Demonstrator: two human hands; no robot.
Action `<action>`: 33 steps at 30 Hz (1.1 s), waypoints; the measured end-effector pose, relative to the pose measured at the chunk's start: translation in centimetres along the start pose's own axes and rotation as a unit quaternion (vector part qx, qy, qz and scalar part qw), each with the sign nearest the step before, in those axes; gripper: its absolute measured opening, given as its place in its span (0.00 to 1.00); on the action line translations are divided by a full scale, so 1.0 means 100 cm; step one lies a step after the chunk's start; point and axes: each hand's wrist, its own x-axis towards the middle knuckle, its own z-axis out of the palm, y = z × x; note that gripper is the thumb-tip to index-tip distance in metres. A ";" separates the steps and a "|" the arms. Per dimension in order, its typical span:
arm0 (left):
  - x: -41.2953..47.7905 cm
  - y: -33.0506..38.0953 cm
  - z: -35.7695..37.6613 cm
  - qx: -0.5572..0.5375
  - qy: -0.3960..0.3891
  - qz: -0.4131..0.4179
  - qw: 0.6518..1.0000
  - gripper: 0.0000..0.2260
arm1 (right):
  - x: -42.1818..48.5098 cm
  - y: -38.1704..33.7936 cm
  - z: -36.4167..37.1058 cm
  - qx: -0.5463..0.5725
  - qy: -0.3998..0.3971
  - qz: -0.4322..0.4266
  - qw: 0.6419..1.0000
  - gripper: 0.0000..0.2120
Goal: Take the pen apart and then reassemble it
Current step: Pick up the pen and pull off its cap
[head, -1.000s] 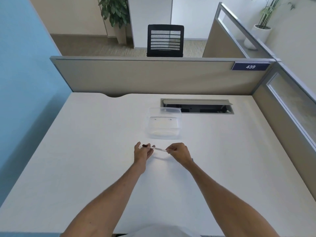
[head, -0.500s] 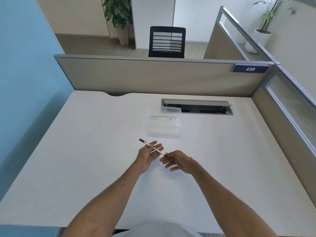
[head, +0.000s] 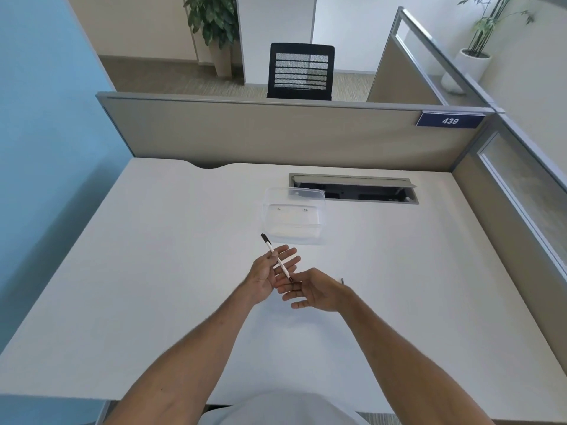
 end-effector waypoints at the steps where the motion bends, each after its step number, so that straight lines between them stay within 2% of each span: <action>1: 0.000 0.001 0.000 -0.003 -0.002 0.001 1.000 0.19 | 0.000 0.000 0.000 0.006 -0.007 0.000 1.000 0.16; 4: 0.000 0.004 -0.002 -0.017 -0.004 0.003 1.000 0.18 | 0.001 -0.003 -0.001 0.012 -0.023 -0.003 1.000 0.17; 7: 0.002 0.009 -0.003 -0.023 -0.001 0.003 1.000 0.13 | 0.002 -0.005 0.000 -0.009 -0.021 -0.018 1.000 0.16; 12: 0.011 0.014 -0.003 0.003 0.013 0.020 1.000 0.10 | 0.006 -0.008 0.005 -0.093 0.058 -0.069 0.992 0.17; 19: 0.015 0.009 -0.003 0.020 0.083 0.056 0.995 0.08 | 0.017 -0.010 0.007 -0.267 0.145 -0.138 0.943 0.21; 22: 0.018 0.010 -0.009 0.014 0.066 0.055 0.996 0.13 | 0.016 -0.010 0.007 -0.232 0.145 -0.150 0.950 0.21; 24: 0.018 0.011 -0.012 0.014 0.054 0.045 0.997 0.17 | 0.014 -0.011 0.008 -0.179 0.125 -0.115 0.969 0.23; 28: 0.018 0.009 -0.015 0.012 0.043 0.041 0.998 0.18 | 0.017 -0.011 0.007 -0.071 0.091 -0.062 0.991 0.23; 33: 0.018 0.003 -0.013 0.008 0.033 0.044 0.998 0.19 | 0.017 -0.009 0.009 -0.058 0.073 -0.048 0.994 0.19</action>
